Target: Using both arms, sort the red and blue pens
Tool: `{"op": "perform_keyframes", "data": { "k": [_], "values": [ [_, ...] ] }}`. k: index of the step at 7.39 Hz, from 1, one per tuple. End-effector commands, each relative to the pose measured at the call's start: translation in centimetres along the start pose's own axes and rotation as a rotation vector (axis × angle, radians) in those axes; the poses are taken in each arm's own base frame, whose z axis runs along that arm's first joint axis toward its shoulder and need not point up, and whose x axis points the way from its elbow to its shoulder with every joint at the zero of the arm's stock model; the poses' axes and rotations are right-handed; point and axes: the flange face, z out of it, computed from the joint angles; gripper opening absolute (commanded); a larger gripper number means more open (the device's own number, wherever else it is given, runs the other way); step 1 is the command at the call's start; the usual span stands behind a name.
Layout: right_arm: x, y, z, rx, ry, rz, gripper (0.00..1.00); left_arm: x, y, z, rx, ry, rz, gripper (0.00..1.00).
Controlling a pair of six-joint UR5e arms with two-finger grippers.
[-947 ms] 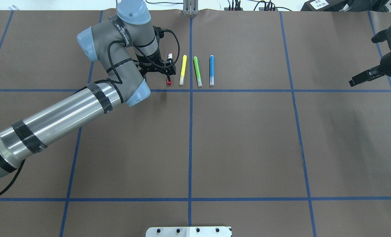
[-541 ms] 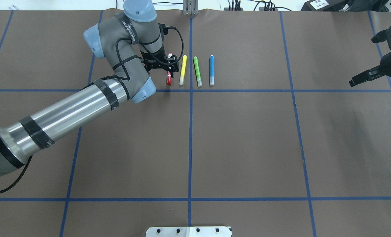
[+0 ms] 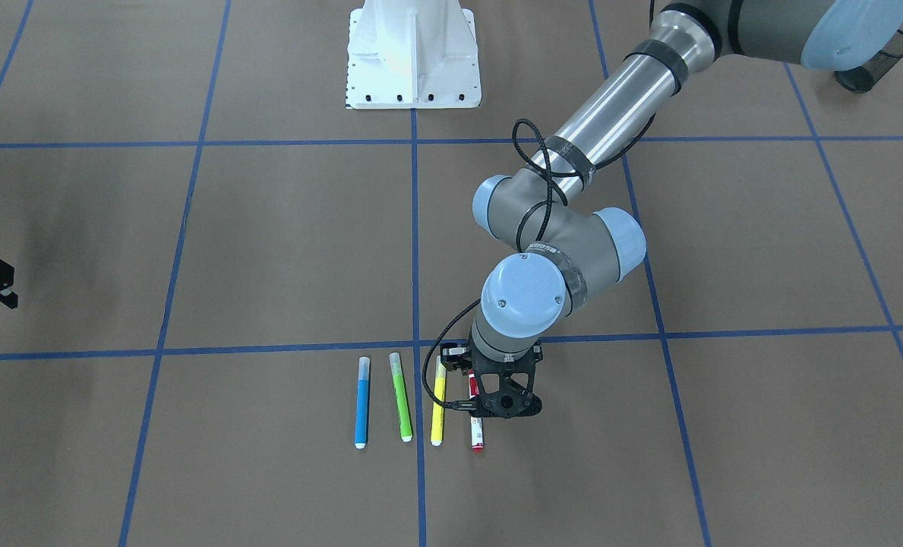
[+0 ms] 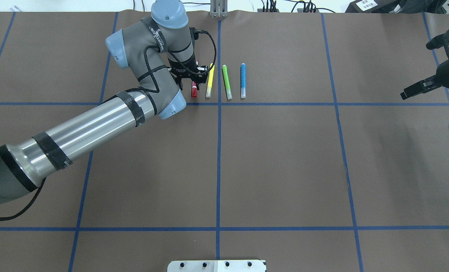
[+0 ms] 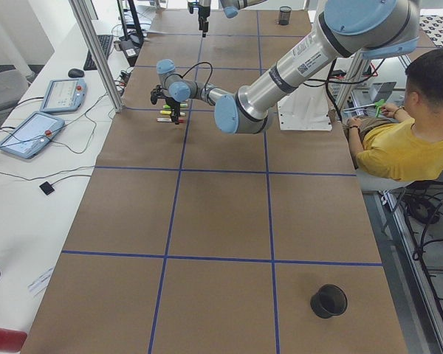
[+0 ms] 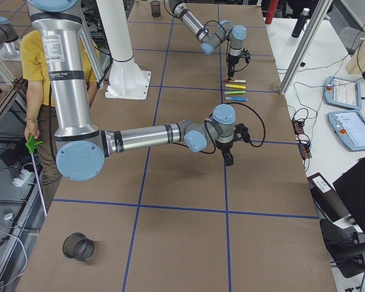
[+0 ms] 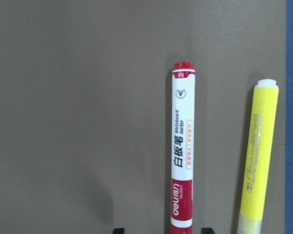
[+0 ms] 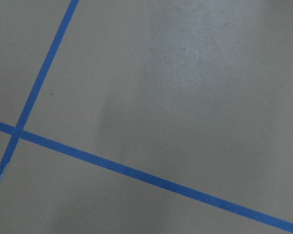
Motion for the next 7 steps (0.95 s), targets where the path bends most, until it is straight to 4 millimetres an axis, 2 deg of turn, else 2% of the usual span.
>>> {"op": "perform_keyframes", "data": {
  "k": [1, 3, 4, 7],
  "values": [
    [0.0, 0.0, 0.0, 0.001, 0.0, 0.0, 1.0, 0.8, 0.5, 0.3, -0.002, 0.001, -0.004, 0.56],
    [-0.1, -0.1, -0.1, 0.002, -0.001, -0.001, 1.0, 2.1, 1.4, 0.6, 0.008, 0.019, -0.016, 0.48],
    [-0.1, -0.1, -0.1, 0.002, -0.001, -0.001, 1.0, 2.2, 1.6, 1.3, 0.022, 0.003, -0.014, 0.46],
    [-0.1, -0.1, -0.1, 0.002, -0.001, -0.001, 1.0, 1.9, 1.5, 1.4, 0.026, -0.002, -0.015, 0.43]
  ]
}}
